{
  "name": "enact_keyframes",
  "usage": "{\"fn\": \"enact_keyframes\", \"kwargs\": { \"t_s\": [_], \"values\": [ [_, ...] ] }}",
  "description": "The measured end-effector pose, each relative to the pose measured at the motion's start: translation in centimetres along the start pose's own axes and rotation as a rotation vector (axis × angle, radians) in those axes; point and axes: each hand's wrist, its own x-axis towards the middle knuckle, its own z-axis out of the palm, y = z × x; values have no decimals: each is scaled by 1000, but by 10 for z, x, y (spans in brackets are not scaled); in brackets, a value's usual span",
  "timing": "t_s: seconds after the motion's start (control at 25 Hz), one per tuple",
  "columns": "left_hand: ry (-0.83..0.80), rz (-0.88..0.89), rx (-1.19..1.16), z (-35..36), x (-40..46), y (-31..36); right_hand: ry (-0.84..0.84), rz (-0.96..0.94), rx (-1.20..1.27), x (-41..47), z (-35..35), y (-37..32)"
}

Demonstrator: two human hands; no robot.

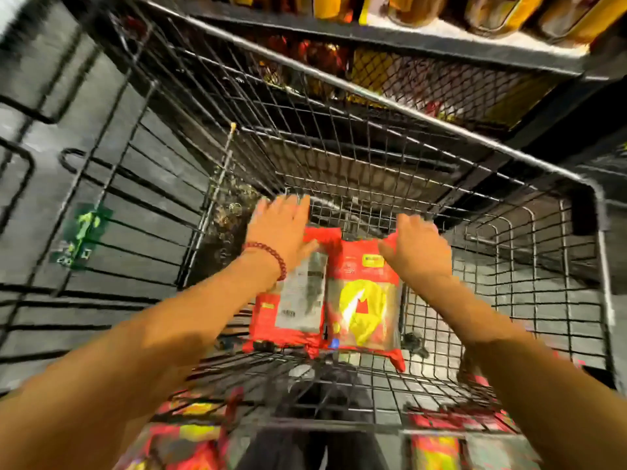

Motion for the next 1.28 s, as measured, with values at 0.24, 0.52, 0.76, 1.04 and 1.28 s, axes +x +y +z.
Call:
{"fn": "enact_keyframes", "kwargs": {
  "t_s": [0.24, 0.52, 0.76, 1.04, 1.28],
  "values": [
    [274, -65, 144, -136, -56, -21, 343, -249, -267, -60, -129, -38],
    [445, -299, 126, -199, -222, -10, 570, -502, -276, -183, -180, -53],
    [449, -567, -36, -186, -393, -27, 645, -853, -198, -294, -173, -113],
    [298, -1035, -46, -72, -646, -78, 470, -1312, -141, -444, -45, -265],
    [112, -1318, -211, 78, -848, -74, 196, -1533, -233, -584, 119, -335]
  ]
}}
